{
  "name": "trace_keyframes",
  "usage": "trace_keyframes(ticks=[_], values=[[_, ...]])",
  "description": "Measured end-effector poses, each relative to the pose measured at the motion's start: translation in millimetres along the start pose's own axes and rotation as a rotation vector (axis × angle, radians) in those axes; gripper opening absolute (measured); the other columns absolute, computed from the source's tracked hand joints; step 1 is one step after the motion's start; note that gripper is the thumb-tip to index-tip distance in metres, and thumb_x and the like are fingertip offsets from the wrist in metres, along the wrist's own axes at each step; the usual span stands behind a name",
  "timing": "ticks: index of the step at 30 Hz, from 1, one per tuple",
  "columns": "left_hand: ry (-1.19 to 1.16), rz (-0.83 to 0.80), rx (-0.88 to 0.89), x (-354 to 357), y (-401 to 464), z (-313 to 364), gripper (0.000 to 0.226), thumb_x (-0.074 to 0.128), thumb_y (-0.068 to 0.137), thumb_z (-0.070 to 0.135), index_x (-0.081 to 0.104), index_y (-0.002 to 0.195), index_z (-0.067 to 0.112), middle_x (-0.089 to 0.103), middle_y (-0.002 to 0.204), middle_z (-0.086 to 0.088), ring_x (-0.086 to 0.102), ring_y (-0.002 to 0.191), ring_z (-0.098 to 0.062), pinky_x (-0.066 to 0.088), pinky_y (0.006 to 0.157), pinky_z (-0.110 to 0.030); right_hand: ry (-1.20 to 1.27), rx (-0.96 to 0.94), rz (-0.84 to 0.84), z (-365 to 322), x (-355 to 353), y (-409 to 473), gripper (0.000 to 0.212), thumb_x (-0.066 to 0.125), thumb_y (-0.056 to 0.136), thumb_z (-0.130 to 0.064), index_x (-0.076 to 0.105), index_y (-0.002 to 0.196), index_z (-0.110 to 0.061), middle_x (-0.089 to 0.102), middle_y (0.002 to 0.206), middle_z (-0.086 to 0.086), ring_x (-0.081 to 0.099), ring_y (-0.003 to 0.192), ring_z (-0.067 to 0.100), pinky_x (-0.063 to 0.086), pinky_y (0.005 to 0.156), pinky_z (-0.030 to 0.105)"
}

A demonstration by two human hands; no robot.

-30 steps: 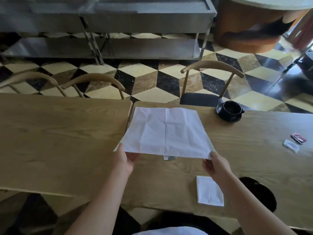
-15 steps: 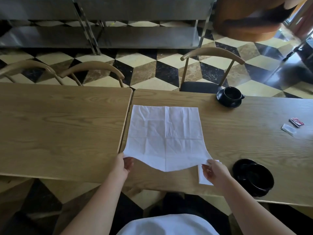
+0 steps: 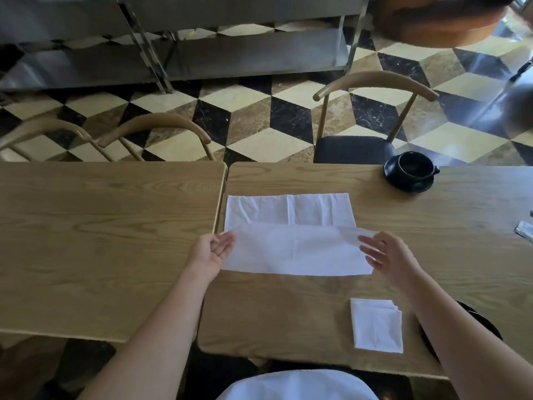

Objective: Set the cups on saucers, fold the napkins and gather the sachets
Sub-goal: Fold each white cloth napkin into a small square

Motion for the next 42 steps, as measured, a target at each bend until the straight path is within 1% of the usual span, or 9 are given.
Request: trace_keyframes(ticks=[3, 6, 9, 12, 17, 21, 28, 39, 42], values=[[0.149, 0.027, -0.002, 16, 29, 14, 0.019, 0.042, 0.089, -0.014, 0.059, 0.096, -0.008, 0.072, 0.09, -0.02, 0.073, 0.082, -0.025, 0.06, 0.066, -0.028, -0.214, -0.017, 0.003, -19, 12, 29, 0.011, 0.061, 0.094, -0.014, 0.071, 0.095, -0.01, 0.08, 0.1, 0.0, 0.074, 0.09, 0.014, 0.054, 0.074, 0.028], [0.432, 0.136, 0.091, 26, 57, 18, 0.014, 0.068, 0.088, 0.002, 0.063, 0.077, 0.007, 0.066, 0.059, -0.008, 0.062, 0.045, -0.012, 0.049, 0.04, -0.02, -0.549, -0.136, 0.126, -33, 21, 59, 0.013, 0.07, 0.087, -0.025, 0.075, 0.082, -0.014, 0.073, 0.07, -0.008, 0.061, 0.054, 0.002, 0.046, 0.056, 0.023], [0.608, 0.208, 0.161, 33, 87, 24, 0.013, 0.074, 0.085, 0.016, 0.066, 0.074, 0.014, 0.071, 0.075, -0.011, 0.066, 0.059, -0.021, 0.057, 0.058, -0.034, -0.697, -0.226, 0.151, -44, 27, 88, 0.02, 0.071, 0.083, -0.036, 0.076, 0.076, -0.018, 0.059, 0.055, -0.013, 0.049, 0.051, 0.009, 0.036, 0.052, 0.027], [0.685, 0.225, 0.186, 46, 113, 31, 0.014, 0.071, 0.08, 0.026, 0.069, 0.083, 0.012, 0.074, 0.098, -0.017, 0.069, 0.087, -0.031, 0.056, 0.084, -0.052, -0.754, -0.242, 0.099, -56, 33, 121, 0.025, 0.068, 0.086, -0.038, 0.074, 0.084, -0.013, 0.063, 0.065, -0.007, 0.05, 0.055, 0.01, 0.036, 0.053, 0.028], [0.835, 0.198, 0.251, 65, 143, 38, 0.023, 0.064, 0.073, 0.033, 0.061, 0.072, 0.011, 0.061, 0.079, -0.01, 0.054, 0.075, -0.021, 0.04, 0.07, -0.035, -0.862, -0.234, 0.112, -61, 49, 172, 0.039, 0.063, 0.091, -0.032, 0.056, 0.082, 0.006, 0.055, 0.069, 0.004, 0.049, 0.06, 0.019, 0.037, 0.058, 0.031], [0.905, 0.209, 0.258, 67, 169, 39, 0.024, 0.06, 0.088, 0.021, 0.046, 0.069, 0.018, 0.049, 0.076, -0.009, 0.045, 0.072, -0.019, 0.033, 0.069, -0.034, -0.994, -0.244, 0.165, -59, 61, 194, 0.034, 0.06, 0.091, -0.03, 0.045, 0.068, -0.011, 0.048, 0.058, -0.001, 0.041, 0.048, 0.014, 0.029, 0.045, 0.028], [0.949, 0.272, 0.234, 69, 193, 33, 0.021, 0.06, 0.09, 0.015, 0.047, 0.073, 0.018, 0.04, 0.063, 0.001, 0.033, 0.057, -0.016, 0.027, 0.052, -0.03, -1.068, -0.257, 0.193, -60, 68, 211, 0.032, 0.059, 0.09, -0.029, 0.047, 0.066, -0.012, 0.048, 0.059, 0.004, 0.042, 0.055, 0.022, 0.032, 0.049, 0.032], [1.13, 0.267, 0.267, 81, 195, 41, 0.027, 0.066, 0.09, 0.031, 0.047, 0.08, 0.015, 0.047, 0.074, -0.002, 0.043, 0.07, -0.022, 0.033, 0.06, -0.032, -1.185, -0.277, 0.211, -73, 75, 208, 0.037, 0.06, 0.088, -0.038, 0.05, 0.067, -0.01, 0.051, 0.06, 0.005, 0.047, 0.059, 0.025, 0.031, 0.049, 0.032], [1.461, 0.309, 0.49, 94, 175, 52, 0.039, 0.064, 0.088, 0.045, 0.05, 0.102, 0.011, 0.052, 0.094, -0.002, 0.05, 0.081, -0.025, 0.042, 0.07, -0.036, -1.214, -0.362, 0.36, -85, 78, 190, 0.034, 0.064, 0.085, -0.043, 0.057, 0.093, -0.01, 0.057, 0.092, 0.009, 0.053, 0.083, 0.028, 0.037, 0.062, 0.032]])
Point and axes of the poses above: each hand's wrist, its own y-axis towards the middle knuckle, its own x-axis out of the palm, z = x × y, the point moved 1 cm from there along y, towards the middle knuckle
